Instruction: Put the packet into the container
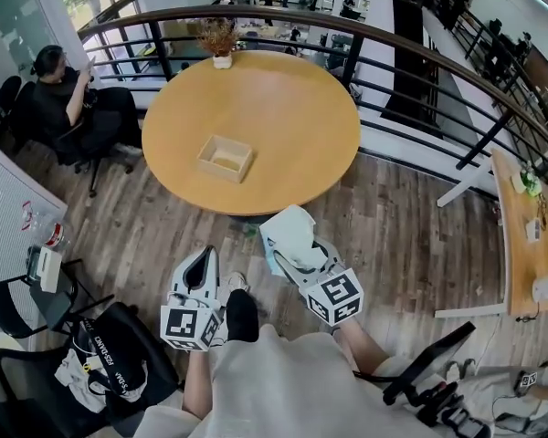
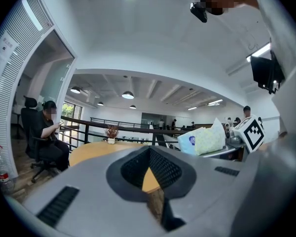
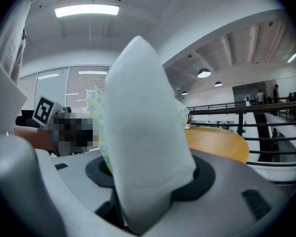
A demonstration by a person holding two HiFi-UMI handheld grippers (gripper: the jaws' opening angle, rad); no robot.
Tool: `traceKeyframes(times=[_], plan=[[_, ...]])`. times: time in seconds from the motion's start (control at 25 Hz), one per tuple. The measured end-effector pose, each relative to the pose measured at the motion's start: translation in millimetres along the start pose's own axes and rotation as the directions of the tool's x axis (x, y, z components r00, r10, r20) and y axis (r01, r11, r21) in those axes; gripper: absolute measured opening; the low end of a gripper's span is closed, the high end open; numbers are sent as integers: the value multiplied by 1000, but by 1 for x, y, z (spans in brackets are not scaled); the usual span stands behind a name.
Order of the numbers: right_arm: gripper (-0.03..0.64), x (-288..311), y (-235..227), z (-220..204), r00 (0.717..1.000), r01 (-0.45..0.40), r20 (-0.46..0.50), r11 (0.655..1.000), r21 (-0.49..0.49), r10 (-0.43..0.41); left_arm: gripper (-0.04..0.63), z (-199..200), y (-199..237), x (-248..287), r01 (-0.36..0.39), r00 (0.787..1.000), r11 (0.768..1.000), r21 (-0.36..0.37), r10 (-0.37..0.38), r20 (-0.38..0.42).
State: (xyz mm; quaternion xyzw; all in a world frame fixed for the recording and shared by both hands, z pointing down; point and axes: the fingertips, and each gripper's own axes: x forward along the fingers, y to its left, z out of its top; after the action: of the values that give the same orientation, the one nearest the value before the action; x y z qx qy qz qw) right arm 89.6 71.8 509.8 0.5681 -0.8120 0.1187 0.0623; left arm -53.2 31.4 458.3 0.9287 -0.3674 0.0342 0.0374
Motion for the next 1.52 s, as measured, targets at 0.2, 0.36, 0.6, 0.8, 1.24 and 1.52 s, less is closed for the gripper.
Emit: traceKeyframes(times=[0.2,0.36,0.6,0.8,1.24,1.52], plan=[[272,33,-12,10,1000,0,-14,1000,-1,0,5,2,25,26,4,1000,1000,-12,-4,-9],[272,59,-22,19,1000,11,-24,1000,5,-11,5,6,48,49,15,1000,1000,-17,-15,-18],[272,100,-38,38,999,33,-30,999,14,-32,5,21,84,86,34,999,999,-10,-34,-13],[272,131,-48,55,999,49,-22,999,8,-49,5,27,112,108,45,999,999,-12,-45,-8],[272,175,-66,71,996,82,-26,997,1,-82,5,34,149,147,72,997,997,-20,-72,-1],[272,192,-72,74,995,101,-23,995,6,-101,5,32,164,161,87,996,996,-17,-87,-7]])
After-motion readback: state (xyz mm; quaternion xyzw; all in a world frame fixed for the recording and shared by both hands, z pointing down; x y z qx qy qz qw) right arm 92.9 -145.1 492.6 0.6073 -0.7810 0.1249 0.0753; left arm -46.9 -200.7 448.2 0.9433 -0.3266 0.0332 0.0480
